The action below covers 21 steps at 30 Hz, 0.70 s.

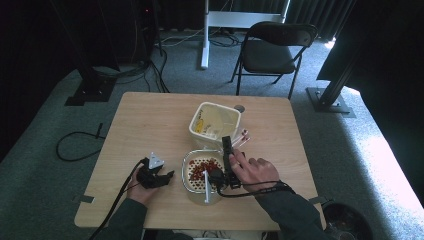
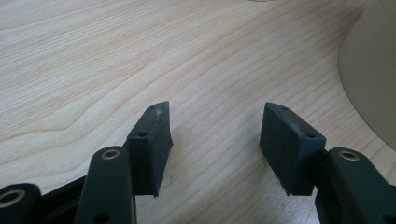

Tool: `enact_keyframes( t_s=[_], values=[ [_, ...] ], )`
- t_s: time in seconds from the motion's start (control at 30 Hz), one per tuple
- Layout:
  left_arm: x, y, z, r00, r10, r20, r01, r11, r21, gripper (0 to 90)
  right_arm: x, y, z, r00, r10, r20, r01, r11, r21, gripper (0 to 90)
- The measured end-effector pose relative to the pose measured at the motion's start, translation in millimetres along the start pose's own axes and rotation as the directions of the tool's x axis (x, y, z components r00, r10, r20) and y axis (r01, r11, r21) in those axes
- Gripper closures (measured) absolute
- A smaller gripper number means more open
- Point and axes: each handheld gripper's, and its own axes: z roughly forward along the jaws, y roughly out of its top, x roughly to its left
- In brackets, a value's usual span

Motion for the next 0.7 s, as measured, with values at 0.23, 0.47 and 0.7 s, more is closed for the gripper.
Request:
enact_keyframes(
  t_s=[0.23,0.47,0.7],
  values=[
    [-0.1,0.1,0.3,1.0,0.0,0.002,0.0,1.0,-0.001,44.1,-2.0,3.9,-7.9,1.0,-0.006,-0.003,0.006,0.999,-0.035,40.6],
    [0.3,0.0,0.5,1.0,-0.002,0.008,0.002,1.0,-0.001,44.1,-6.5,3.9,-3.3,0.9993,0.032,-0.021,-0.033,0.999,-0.035,40.6],
    [-0.1,0.1,0.5,1.0,-0.002,0.008,0.002,1.0,-0.002,44.0,-4.1,5.5,-3.7,0.999,0.041,-0.019,-0.042,0.998,-0.04,40.9]
  ],
)
